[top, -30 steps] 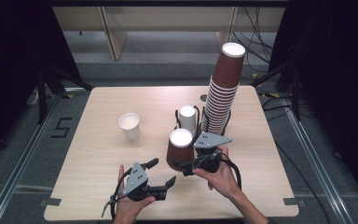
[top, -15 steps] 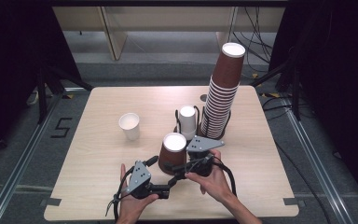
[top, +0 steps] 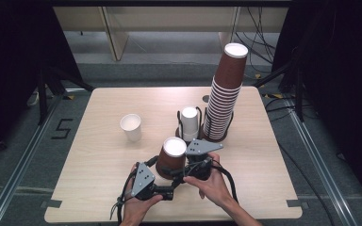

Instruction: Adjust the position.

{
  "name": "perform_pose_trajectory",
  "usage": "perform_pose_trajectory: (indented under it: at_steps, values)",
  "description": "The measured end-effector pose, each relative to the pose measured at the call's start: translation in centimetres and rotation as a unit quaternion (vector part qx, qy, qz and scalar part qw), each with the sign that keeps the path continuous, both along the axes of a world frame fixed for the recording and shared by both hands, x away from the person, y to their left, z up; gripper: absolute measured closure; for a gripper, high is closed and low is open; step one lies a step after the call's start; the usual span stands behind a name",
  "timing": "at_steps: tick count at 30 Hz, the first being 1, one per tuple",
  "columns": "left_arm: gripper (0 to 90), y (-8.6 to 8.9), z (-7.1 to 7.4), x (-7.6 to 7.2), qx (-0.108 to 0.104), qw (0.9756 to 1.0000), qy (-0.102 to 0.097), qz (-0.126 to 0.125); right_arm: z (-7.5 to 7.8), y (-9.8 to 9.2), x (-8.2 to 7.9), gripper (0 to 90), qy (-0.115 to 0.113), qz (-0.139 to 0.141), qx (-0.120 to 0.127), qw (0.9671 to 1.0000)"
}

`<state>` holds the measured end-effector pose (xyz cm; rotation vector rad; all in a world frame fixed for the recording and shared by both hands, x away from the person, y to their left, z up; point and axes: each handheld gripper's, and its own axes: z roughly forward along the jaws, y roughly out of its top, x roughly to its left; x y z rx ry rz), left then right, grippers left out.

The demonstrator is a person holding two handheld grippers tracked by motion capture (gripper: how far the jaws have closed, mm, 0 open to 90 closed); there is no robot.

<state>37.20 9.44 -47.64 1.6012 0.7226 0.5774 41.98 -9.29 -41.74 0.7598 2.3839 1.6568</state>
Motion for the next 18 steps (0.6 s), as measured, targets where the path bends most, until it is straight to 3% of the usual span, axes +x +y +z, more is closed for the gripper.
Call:
perform_pose_trajectory:
  at_steps: [3, 6, 7, 10, 14, 18]
  values:
    - [6.0, 0.2, 0.1, 0.0, 0.005, 0.9999, 0.007, -0.008, 0.0, -0.1, 0.1, 12.5, 0.005, 0.003, -0.004, 1.0000]
    - [8.3, 0.3, 0.4, -0.1, 0.017, 0.9997, -0.007, -0.013, 0.3, -0.4, 0.2, 11.4, 0.000, 0.005, -0.013, 0.9999]
    - [8.8, 0.4, 0.5, 0.1, 0.022, 0.9995, -0.017, -0.016, 0.5, -0.5, 0.1, 11.1, 0.008, 0.007, -0.012, 0.9999]
    - [9.8, 0.5, 0.6, 0.1, 0.030, 0.9994, -0.013, -0.015, 1.1, -0.8, 0.4, 11.6, 0.003, 0.019, -0.011, 0.9998]
    - [10.2, 0.5, 0.4, 0.2, 0.029, 0.9993, -0.017, -0.017, 1.9, -1.3, 0.3, 13.9, -0.006, 0.009, -0.019, 0.9998]
    - [10.4, 0.5, 0.4, 0.1, 0.048, 0.9985, -0.015, -0.020, 2.9, -1.9, 0.4, 15.4, -0.014, 0.015, -0.008, 0.9998]
